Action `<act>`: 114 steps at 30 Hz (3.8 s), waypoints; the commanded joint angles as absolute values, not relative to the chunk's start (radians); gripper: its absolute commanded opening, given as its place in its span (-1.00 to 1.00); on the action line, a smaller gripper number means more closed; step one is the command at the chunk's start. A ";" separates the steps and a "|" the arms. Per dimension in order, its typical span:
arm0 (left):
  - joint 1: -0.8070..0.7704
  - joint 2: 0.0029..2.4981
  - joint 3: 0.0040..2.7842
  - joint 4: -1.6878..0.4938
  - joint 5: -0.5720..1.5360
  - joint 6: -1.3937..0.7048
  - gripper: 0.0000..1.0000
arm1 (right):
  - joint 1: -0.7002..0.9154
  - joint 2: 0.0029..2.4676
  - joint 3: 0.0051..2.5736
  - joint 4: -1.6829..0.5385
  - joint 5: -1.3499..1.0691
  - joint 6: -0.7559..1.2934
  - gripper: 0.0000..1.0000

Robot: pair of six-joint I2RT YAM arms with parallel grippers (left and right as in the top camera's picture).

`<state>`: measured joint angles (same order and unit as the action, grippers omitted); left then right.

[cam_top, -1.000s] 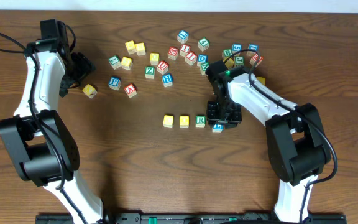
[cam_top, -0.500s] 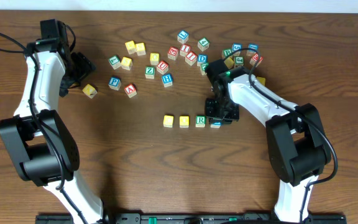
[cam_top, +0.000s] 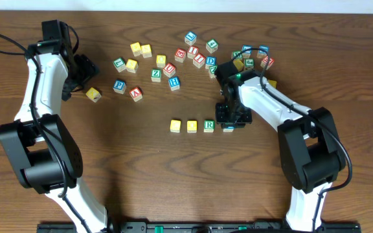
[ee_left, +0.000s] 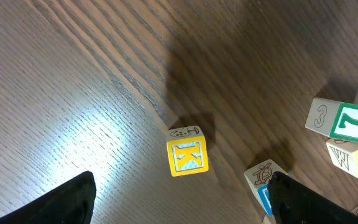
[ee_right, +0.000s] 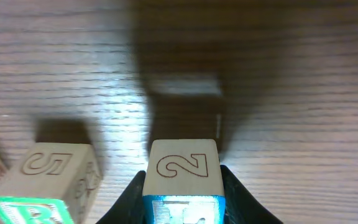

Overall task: Spell out CORL
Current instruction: 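Open the right gripper and release the blue L block, then raise the right gripper and retract it to the table's right edge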

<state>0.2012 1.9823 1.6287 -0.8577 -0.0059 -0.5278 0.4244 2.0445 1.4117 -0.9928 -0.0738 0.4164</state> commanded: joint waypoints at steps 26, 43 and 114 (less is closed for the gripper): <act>0.202 1.988 1.633 -0.863 -0.012 -0.540 0.74 | 0.413 2.054 1.403 -0.979 -0.134 0.411 -0.44; 0.202 1.988 1.633 -0.863 -0.012 -0.540 0.74 | 0.413 2.054 1.403 -0.980 -0.107 0.402 -0.21; 0.202 1.988 1.633 -0.863 -0.012 -0.540 0.74 | 0.236 2.053 1.782 -1.188 -0.111 0.383 0.65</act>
